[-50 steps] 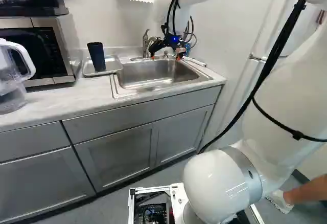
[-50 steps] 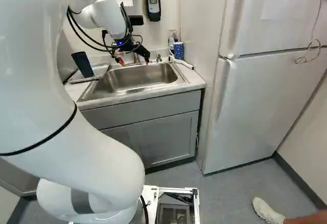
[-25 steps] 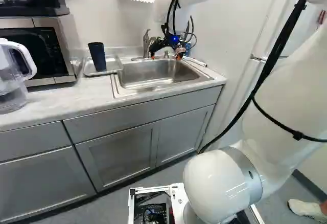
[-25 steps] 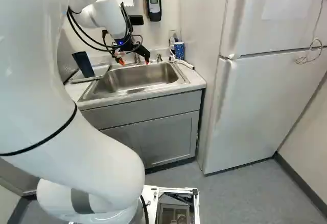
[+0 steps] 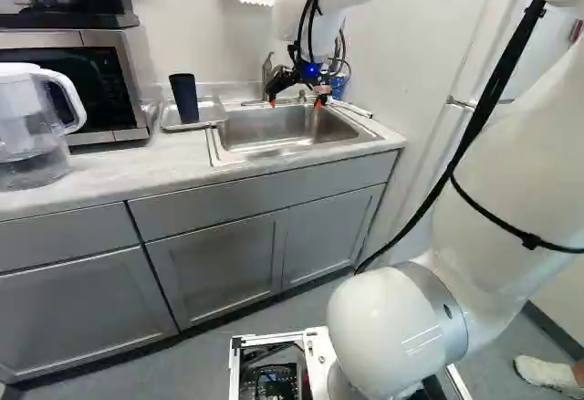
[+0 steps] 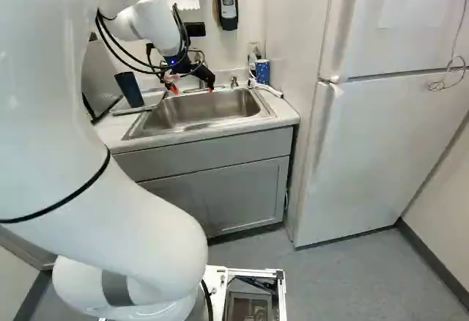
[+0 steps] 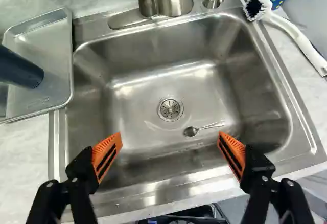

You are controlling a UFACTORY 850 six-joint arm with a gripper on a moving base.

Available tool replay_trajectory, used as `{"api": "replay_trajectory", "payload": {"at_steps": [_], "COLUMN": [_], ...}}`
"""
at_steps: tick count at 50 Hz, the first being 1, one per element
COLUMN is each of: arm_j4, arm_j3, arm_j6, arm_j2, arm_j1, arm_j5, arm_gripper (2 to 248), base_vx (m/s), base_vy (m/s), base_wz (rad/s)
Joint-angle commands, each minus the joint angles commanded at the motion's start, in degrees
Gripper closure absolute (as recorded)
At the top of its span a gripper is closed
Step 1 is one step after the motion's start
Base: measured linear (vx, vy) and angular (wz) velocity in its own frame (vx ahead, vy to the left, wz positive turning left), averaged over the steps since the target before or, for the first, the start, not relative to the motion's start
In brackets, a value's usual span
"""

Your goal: Rinse the cup and place it in the tray

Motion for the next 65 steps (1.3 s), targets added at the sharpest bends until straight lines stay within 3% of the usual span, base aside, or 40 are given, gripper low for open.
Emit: {"api": "replay_trajectory", "payload": {"at_steps": [37,65], "arm_j4": [0.0,0.0], "arm_j3": [0.0,0.0], "arm_j6": [0.0,0.0], "arm_j2": [0.0,0.0], "arm_j1": [0.0,0.0], "arm_j5": [0.0,0.0], "arm_gripper": [3,3], "base_vx": [-0.098,-0.137], "base_vy": [0.001,-0.048], "base_wz": [0.014,0.018]}}
